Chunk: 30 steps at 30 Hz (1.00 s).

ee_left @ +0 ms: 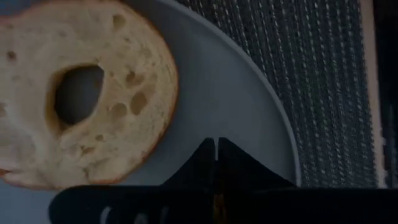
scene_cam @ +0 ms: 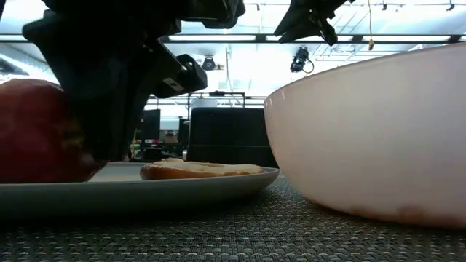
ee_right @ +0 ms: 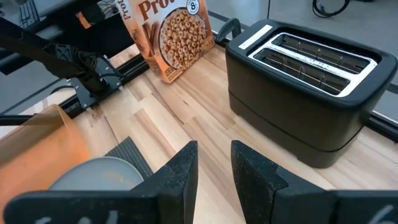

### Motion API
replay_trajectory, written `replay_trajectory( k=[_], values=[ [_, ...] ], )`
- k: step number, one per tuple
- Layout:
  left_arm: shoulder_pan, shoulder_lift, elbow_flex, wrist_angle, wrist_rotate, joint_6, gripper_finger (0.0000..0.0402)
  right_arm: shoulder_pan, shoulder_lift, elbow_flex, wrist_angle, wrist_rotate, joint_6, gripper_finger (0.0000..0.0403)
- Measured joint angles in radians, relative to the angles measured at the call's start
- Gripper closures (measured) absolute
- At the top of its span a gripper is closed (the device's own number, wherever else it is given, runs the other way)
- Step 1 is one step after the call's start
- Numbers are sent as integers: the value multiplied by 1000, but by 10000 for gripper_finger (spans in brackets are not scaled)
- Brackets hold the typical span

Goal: Arrange a breakfast setting
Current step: Put the red apple on the gray plate

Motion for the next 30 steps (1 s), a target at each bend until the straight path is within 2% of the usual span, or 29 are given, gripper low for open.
replay_trajectory(
  k=[4, 13, 15, 20, 25, 30],
  values=[
    [1, -19, -1, -10, 9, -23, 387, 0, 0, 0, 0, 0, -10, 300],
    [-24, -181, -1, 1, -183, -80, 387, 0, -29, 0, 15, -1, -10, 300],
    [-38, -222, -37, 25, -233, -98, 387, 0, -43, 0, 22, -4, -10, 300],
    [-84, -388, -270, 143, -337, -253, 387, 1, -82, 0, 26, -8, -9, 300],
    [-125, -584, -552, 446, -453, -342, 387, 1, -102, 0, 65, -6, -9, 300],
    [-136, -713, -788, 640, -547, -427, 387, 4, -97, 0, 112, -8, -10, 300]
  ],
)
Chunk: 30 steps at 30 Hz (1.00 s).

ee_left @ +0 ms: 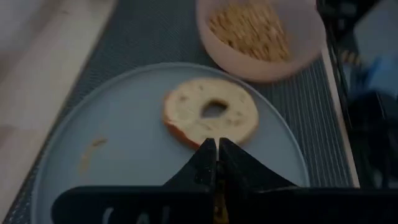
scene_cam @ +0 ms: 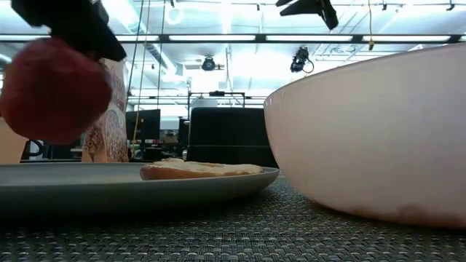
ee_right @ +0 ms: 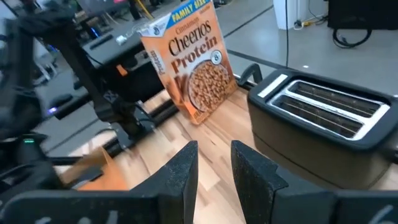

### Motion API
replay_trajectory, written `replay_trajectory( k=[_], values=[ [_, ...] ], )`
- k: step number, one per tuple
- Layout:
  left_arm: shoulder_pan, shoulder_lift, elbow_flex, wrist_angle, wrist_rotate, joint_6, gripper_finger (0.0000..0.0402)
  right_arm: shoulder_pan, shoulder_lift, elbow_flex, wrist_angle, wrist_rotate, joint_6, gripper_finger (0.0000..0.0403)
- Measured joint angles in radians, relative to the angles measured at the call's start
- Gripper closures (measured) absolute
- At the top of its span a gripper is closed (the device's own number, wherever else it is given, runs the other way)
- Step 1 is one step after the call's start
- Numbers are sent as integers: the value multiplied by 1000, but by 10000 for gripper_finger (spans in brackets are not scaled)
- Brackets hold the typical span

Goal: Arrange a breakfast setting
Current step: Put the red apple on the gray plate

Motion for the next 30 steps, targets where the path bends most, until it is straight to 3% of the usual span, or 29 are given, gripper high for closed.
replay_trajectory(
  k=[5, 9, 21, 30],
  values=[
    [1, -63, -165, 208, -81, -26, 387, 2, 2, 0, 24, 6, 37, 300],
    [8, -61, -222, 347, -101, -26, 387, 2, 2, 0, 46, 9, 56, 300],
    [9, -40, -228, 392, -127, -44, 387, 2, 3, 0, 68, 11, 54, 300],
    [14, 81, -228, 482, -125, -85, 387, 2, 3, 0, 75, 11, 46, 300]
  ],
)
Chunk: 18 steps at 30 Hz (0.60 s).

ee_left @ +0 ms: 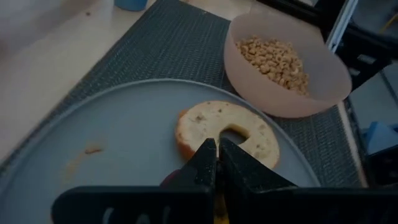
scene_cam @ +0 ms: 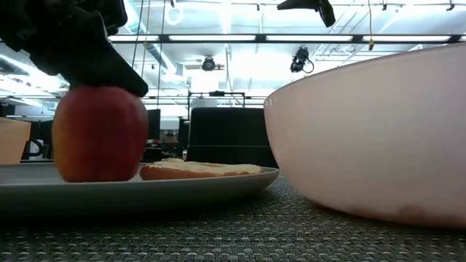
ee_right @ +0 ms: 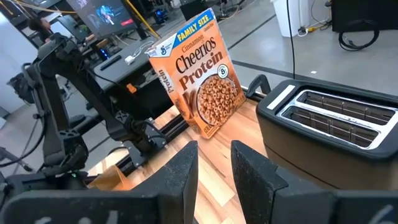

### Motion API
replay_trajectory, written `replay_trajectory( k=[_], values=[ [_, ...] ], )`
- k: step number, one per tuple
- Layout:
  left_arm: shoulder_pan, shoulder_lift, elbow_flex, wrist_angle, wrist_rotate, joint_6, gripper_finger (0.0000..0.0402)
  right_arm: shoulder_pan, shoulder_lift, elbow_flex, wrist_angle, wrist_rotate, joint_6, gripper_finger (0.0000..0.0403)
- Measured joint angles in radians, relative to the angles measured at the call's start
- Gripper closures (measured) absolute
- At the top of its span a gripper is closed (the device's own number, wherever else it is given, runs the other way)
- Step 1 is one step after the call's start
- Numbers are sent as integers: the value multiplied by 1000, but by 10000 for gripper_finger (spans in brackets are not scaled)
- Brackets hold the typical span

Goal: Arrange a breakfast setting
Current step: Put the red apple on the gray plate

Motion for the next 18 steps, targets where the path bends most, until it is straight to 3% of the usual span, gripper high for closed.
replay_trajectory(
  k=[7, 18],
  values=[
    [-7, 40, 2, 16, -3, -60, 384, 0, 0, 0, 0, -1, -2, 300],
    [-8, 39, 2, 11, -1, -53, 292, 0, 0, 0, 0, -4, -10, 300]
  ],
)
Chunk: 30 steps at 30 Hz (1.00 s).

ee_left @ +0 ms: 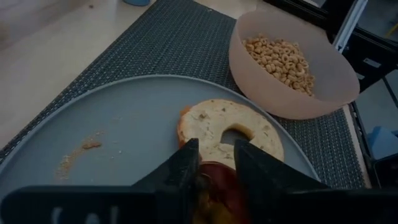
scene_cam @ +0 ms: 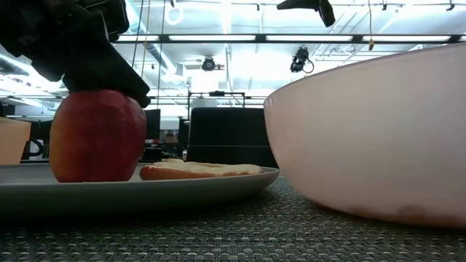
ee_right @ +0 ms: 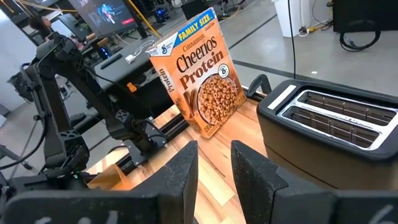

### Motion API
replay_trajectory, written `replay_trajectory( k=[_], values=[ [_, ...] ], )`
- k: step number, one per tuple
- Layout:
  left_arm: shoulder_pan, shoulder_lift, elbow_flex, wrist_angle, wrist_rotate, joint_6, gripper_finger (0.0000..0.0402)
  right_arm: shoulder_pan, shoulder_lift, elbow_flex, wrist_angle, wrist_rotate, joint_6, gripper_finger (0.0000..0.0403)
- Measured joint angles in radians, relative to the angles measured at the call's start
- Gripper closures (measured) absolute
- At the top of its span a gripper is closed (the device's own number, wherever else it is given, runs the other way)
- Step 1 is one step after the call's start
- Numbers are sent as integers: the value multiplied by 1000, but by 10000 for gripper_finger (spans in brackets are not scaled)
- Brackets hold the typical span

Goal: Arrange a breakfast setting
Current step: Put the red apple on the gray plate, then put the black spoon on the gray placemat to the right of the orange bowl

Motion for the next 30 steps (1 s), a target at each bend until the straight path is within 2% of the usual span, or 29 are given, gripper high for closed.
replay_trajectory(
  k=[7, 14, 30],
  values=[
    [-1, 0, -1, 38, 9, 61, 254, 0, 0, 0, 0, -3, 0, 300],
    [-1, -5, -2, 39, 8, 60, 226, 0, 0, 0, 0, -7, -19, 300],
    [18, -78, -3, 10, -2, 76, 221, 0, 0, 0, -2, -7, -36, 300]
  ],
)
